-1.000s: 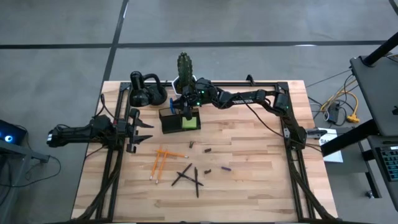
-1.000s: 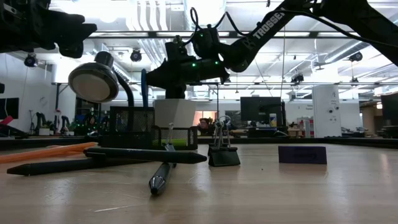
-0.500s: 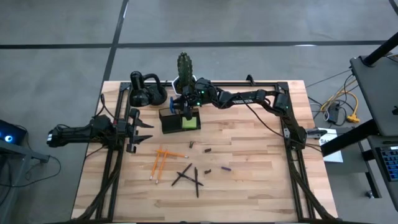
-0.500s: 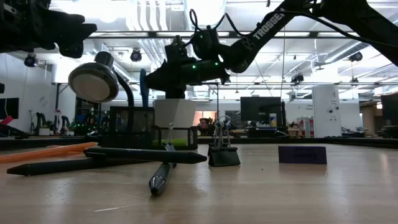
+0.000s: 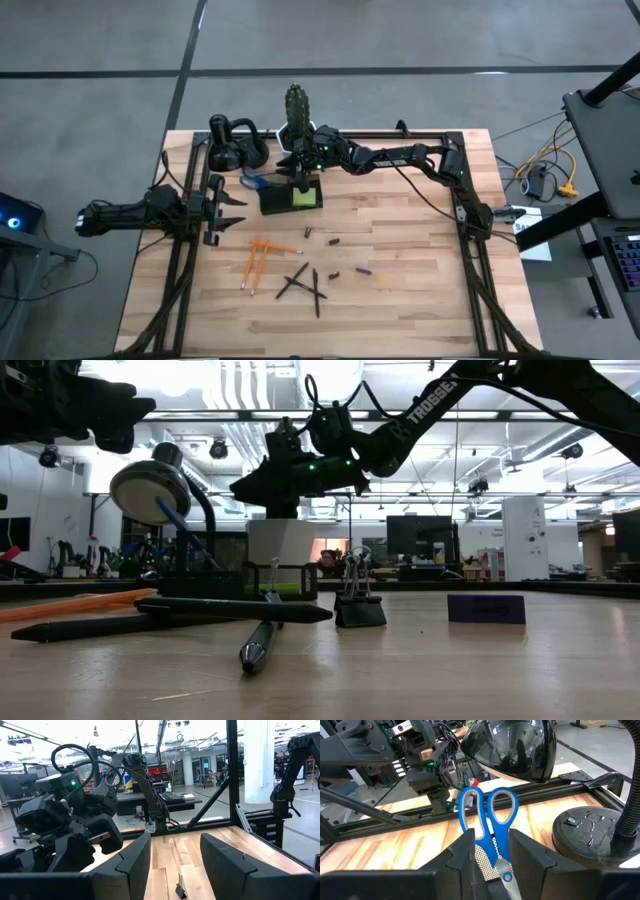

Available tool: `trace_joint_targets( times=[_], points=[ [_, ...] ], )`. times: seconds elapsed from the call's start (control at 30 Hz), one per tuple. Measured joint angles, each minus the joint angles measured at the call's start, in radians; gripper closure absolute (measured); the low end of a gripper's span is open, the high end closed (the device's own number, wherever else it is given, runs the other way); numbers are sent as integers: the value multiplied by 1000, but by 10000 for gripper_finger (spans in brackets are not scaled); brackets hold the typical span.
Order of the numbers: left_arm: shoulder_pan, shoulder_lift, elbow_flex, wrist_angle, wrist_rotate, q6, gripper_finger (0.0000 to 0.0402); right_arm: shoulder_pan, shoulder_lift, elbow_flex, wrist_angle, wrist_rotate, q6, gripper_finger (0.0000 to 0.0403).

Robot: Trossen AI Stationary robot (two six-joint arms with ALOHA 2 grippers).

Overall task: Pick and place office supplies into organizer
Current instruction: Put the blue eraser into the black desk organizer

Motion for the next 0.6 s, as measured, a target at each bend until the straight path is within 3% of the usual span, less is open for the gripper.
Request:
trace_joint_targets(
  times=[0.4, 0.6],
  points=[
    [0, 0, 0, 0, 0, 0, 244, 0, -4, 0, -3, -9, -6, 303],
    [0, 0, 0, -9, 0, 0, 244, 17, -96, -1, -92, -190, -101, 302]
  ],
)
